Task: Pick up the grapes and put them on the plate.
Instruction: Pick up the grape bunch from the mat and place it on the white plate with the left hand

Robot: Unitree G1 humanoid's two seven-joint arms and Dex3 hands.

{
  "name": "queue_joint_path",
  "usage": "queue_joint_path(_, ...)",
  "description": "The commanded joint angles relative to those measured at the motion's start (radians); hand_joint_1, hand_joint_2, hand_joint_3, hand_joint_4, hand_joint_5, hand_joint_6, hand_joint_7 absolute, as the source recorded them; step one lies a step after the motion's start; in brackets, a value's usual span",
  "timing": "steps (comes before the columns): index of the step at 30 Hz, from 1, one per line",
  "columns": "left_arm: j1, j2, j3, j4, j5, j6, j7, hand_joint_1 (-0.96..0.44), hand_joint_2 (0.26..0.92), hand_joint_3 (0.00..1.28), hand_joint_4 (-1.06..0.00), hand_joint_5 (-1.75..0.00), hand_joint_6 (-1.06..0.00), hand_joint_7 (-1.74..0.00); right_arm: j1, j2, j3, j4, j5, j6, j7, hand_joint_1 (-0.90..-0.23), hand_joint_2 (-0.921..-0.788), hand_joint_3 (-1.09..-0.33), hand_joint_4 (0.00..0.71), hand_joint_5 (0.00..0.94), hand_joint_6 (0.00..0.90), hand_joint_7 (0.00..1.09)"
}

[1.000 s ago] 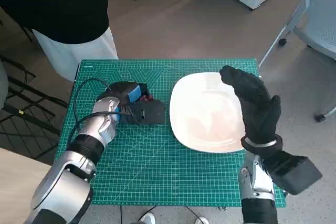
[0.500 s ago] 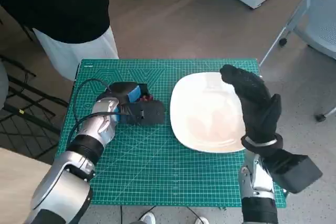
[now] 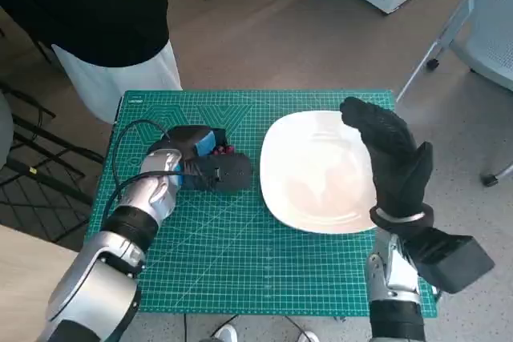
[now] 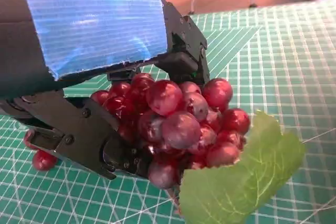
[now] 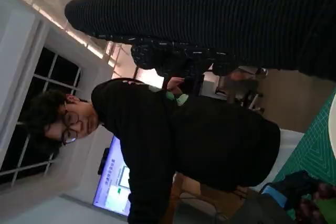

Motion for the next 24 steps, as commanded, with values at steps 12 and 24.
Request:
queue_joint_path(12,0.153,0.132,0.120,-0.560,-0.012,0.083,-0.070,0.01,0.921,0.17,-0.53,-1.45,-0.58,-1.09,-0.015,-0.003,-0.018,0.038,0.019,-0.003,0.028,-0.691,-0.921,-0.710,0.375,0.004,0.002,0.57)
queue_joint_path(24,0.246,0.164,0.214,-0.865,-0.002,0.119,-0.085,0.00,0.921,0.14,-0.61,-1.36,-0.56,-1.11,-0.025,-0.005,-0.026,0.058,0.023,-0.021,0.038,-0.675,-0.921,-0.712,0.376,0.005,0.003,0.57)
